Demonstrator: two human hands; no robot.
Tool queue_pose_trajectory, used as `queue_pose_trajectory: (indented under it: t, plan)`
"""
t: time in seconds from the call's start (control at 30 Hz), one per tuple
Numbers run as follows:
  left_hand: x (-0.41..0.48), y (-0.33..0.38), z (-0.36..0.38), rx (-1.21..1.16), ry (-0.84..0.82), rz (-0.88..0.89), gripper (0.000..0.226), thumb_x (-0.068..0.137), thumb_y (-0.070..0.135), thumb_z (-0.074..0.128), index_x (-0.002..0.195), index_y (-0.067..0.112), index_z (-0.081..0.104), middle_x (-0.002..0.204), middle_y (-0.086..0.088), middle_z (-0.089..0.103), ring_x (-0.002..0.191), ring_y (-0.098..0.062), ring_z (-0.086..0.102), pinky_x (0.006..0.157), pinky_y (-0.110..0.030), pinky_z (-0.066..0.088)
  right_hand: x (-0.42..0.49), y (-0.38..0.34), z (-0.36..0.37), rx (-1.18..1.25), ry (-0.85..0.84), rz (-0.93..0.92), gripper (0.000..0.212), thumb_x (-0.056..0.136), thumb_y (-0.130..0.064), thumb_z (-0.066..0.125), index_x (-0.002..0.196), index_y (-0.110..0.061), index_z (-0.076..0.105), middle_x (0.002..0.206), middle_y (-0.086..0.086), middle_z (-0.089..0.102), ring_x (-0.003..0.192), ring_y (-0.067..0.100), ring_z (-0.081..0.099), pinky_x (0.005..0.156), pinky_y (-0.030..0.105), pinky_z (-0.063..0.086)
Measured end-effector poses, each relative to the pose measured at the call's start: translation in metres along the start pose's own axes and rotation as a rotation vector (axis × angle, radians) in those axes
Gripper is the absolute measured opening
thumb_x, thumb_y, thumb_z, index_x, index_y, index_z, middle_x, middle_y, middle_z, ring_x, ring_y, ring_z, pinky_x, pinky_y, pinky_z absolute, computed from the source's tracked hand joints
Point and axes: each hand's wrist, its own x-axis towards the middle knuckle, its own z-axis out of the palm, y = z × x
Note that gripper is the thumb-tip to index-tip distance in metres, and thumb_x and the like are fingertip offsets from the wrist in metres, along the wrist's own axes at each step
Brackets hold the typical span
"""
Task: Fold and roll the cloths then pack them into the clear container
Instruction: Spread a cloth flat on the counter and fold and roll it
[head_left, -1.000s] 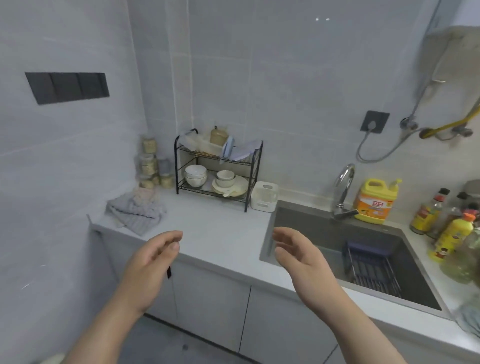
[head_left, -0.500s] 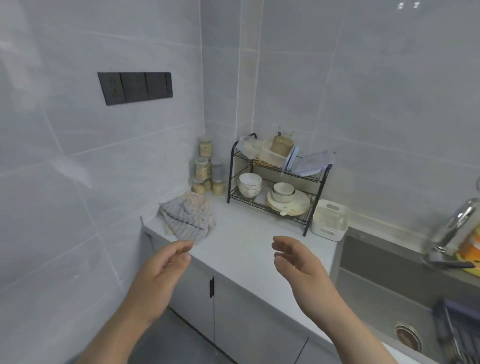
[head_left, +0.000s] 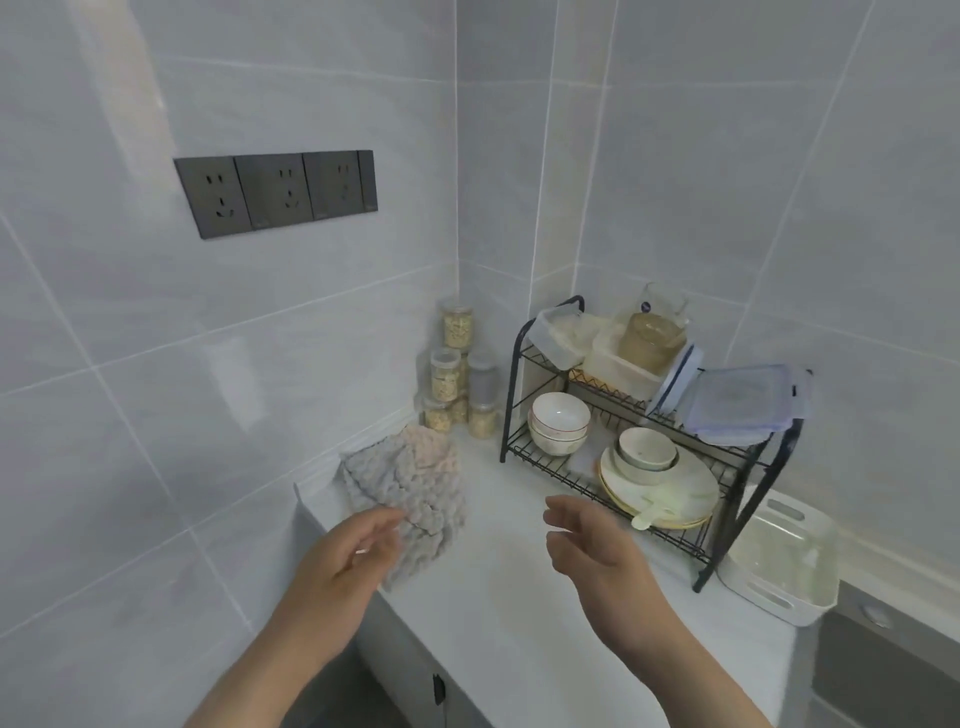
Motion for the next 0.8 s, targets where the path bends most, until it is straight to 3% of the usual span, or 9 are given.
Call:
queue_pose_trajectory:
  t: [0.1,0.23,0.37,0.5,0.6,0.7,0.8]
  plan:
    - [0.032,-0.003,-0.010,-0.010,0.025,-0.020,0.020,0.094,0.031,0.060,0.097,0.050,0.067,0.106,0.026,0.068,0.106,0.013,0.056,0.094,-0.019,0.041,0.034,0.004,0.006,-0.023,-0.043,0.012,0.032,0.095,-0.013,0.055,0.119,-0.035,0.056,0.119,-0.013,0.061,0.104,0.004,0.059,0.091,0.025,0.048]
    - [0.085,-0.011,-0.019,0.037,0.010,-0.041,0.020,0.096,0.026,0.055,0.109,0.041,0.061,0.118,0.021,0.062,0.114,0.005,0.053,0.099,-0.022,0.040,0.079,0.010,0.014,-0.012,-0.041,0.067,0.032,0.095,-0.011,0.054,0.121,-0.031,0.056,0.118,-0.012,0.061,0.102,0.004,0.059,0.091,0.026,0.048]
    - [0.151,-0.027,-0.025,0.132,-0.069,-0.048,0.021,0.097,0.033,0.053,0.117,0.039,0.058,0.120,0.022,0.059,0.111,0.008,0.052,0.085,-0.012,0.041,0.129,0.023,0.034,-0.017,-0.020,0.112,0.033,0.095,-0.009,0.053,0.120,-0.030,0.056,0.118,-0.010,0.061,0.103,0.004,0.059,0.091,0.026,0.048]
    - [0.224,-0.051,-0.040,0.254,-0.185,-0.064,0.020,0.096,0.034,0.054,0.115,0.043,0.054,0.120,0.022,0.058,0.116,0.000,0.053,0.100,-0.027,0.042,0.183,0.041,0.066,-0.008,0.021,0.192,0.032,0.095,-0.009,0.054,0.117,-0.032,0.058,0.120,-0.007,0.061,0.104,0.007,0.058,0.084,0.023,0.047]
    - [0.278,-0.078,-0.054,0.288,-0.260,-0.097,0.020,0.096,0.032,0.055,0.113,0.043,0.055,0.121,0.019,0.060,0.115,-0.002,0.055,0.102,-0.028,0.042,0.221,0.055,0.099,-0.015,0.047,0.279,0.030,0.095,-0.010,0.053,0.119,-0.028,0.057,0.121,-0.006,0.060,0.102,0.005,0.057,0.081,0.018,0.045]
    - [0.326,-0.106,-0.058,0.316,-0.354,-0.110,0.022,0.096,0.030,0.055,0.112,0.045,0.056,0.126,0.014,0.060,0.114,0.000,0.054,0.097,-0.024,0.041,0.253,0.068,0.129,-0.054,0.076,0.372,0.027,0.096,-0.012,0.052,0.120,-0.025,0.058,0.118,-0.007,0.058,0.084,0.009,0.057,0.071,0.014,0.044]
    - [0.362,-0.133,-0.051,0.425,-0.455,-0.087,0.031,0.098,0.026,0.051,0.127,0.032,0.057,0.132,0.011,0.056,0.114,-0.001,0.052,0.092,-0.020,0.038,0.276,0.083,0.153,-0.099,0.095,0.448,0.026,0.097,-0.012,0.049,0.120,-0.023,0.058,0.112,-0.009,0.056,0.075,0.015,0.051,0.054,0.015,0.041]
